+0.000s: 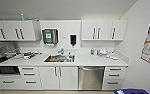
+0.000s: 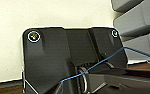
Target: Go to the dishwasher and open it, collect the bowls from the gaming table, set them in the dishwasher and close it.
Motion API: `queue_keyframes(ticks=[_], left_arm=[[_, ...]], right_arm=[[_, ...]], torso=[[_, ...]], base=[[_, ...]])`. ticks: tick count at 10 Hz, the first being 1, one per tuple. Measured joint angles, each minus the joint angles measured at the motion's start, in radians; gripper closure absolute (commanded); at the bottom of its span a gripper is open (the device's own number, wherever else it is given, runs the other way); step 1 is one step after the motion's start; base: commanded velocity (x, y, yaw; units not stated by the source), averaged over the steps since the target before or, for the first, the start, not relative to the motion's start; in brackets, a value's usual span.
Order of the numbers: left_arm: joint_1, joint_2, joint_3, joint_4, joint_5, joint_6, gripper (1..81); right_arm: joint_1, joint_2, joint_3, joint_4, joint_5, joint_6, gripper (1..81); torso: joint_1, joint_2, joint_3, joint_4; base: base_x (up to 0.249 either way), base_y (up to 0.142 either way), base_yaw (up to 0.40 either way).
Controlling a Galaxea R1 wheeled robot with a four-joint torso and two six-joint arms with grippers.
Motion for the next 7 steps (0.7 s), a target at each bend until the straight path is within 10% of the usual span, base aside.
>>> queue_keyframes(ticks=[7], left_arm=[[0.002,0.0,0.0,0.0,0.0,0.0,1.0]], right_arm=[[-0.005,0.001,0.0,0.0,0.0,0.001,1.0]], torso=[[-0.001,0.0,0.0,0.0]], base=[[0.115,0.0,0.0]])
